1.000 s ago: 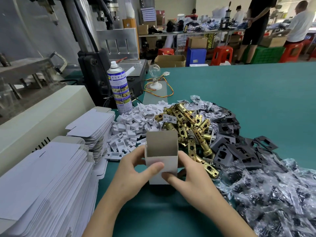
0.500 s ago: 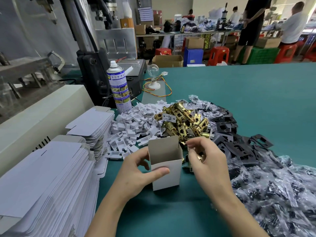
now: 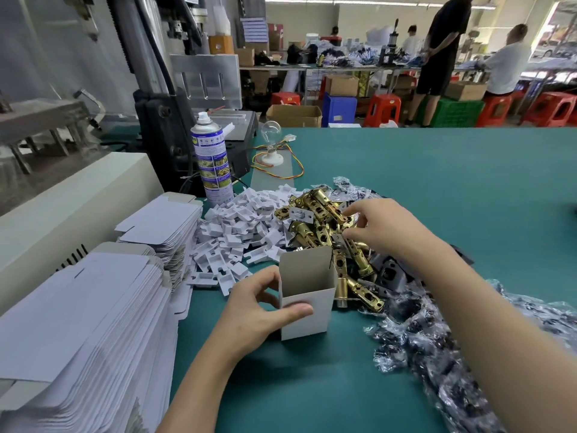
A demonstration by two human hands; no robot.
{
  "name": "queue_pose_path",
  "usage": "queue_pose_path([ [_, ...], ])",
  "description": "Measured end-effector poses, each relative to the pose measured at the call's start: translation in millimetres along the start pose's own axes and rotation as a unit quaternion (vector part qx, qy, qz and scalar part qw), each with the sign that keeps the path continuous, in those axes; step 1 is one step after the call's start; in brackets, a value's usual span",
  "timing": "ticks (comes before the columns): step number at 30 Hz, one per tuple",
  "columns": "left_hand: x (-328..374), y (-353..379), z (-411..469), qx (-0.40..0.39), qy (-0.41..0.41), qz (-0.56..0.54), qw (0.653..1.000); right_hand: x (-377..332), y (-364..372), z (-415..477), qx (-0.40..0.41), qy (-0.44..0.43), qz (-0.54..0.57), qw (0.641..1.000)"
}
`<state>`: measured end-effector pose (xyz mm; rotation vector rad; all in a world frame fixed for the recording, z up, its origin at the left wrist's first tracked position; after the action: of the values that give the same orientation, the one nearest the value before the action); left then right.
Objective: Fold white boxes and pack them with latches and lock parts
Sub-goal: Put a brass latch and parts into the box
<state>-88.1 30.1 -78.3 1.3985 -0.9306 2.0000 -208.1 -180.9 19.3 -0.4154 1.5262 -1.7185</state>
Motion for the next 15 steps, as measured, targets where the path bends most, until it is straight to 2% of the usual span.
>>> queue_pose_path([
  [4, -0.7, 4.6, -1.2, -0.035, -0.012, -0.01, 0.999, -0.4, 9.3, 10.0, -0.021, -0.036, -0.015, 0.999],
  [8, -4.8, 14.9, -4.8, -0.077, -0.04, -0.027, 0.996, 2.0, 14.2, 6.7, -0.037, -0.035, -0.002, 0.999],
  [12, -1.2, 25.9, -9.1, -0.116, -0.042, -0.055, 0.991, 2.7, 3.2, -0.8, 0.013, -0.034, -0.015, 0.999],
  [15, 2.7, 31.3, -10.9, -0.134, -0.032, -0.076, 0.988, 0.8, -21.5, -9.2, 0.08, -0.017, 0.019, 0.996],
])
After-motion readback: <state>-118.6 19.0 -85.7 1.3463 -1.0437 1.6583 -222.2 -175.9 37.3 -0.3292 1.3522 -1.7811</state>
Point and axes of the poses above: each hand's wrist, its own z-axis towards the middle knuckle, its own y-axis out of the palm, x = y × z, the point moved 4 cm from there along z, towards the middle knuckle, and after that the axes turned 9 degrees about x, right-handed, at the moved point
